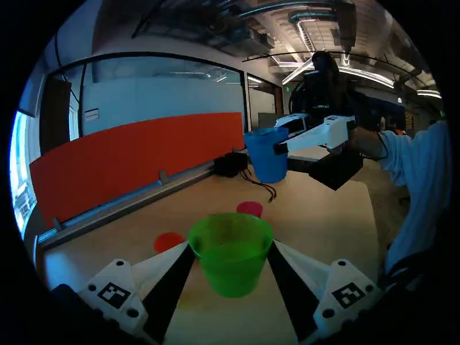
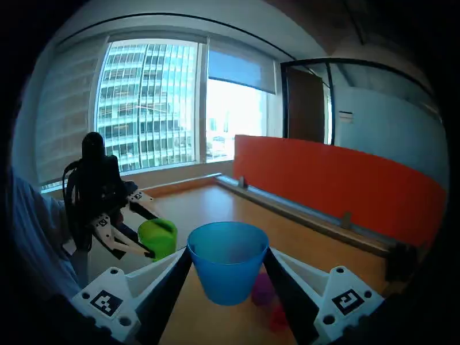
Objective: Pour water
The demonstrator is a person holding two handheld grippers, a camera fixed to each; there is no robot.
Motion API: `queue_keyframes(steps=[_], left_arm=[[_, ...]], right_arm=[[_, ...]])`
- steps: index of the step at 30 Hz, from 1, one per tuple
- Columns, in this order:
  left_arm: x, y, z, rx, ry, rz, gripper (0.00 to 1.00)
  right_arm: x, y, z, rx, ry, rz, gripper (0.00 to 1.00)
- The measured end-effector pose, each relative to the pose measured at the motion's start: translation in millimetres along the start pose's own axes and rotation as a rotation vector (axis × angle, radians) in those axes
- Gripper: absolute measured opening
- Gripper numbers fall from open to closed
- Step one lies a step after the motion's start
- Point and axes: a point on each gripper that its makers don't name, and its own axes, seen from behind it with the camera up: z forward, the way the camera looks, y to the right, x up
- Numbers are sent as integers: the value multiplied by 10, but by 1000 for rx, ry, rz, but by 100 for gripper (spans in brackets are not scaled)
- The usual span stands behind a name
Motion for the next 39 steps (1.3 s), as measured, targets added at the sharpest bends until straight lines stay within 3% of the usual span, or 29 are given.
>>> queue_keyframes(steps=[11,39], left_arm=[[-228,51,95,-22,-57,0,85],[-797,106,314,-71,-211,21,85]], right_arm=[[-399,-53,102,33,-107,-52,90],[-1277,-109,350,99,-298,-76,91]])
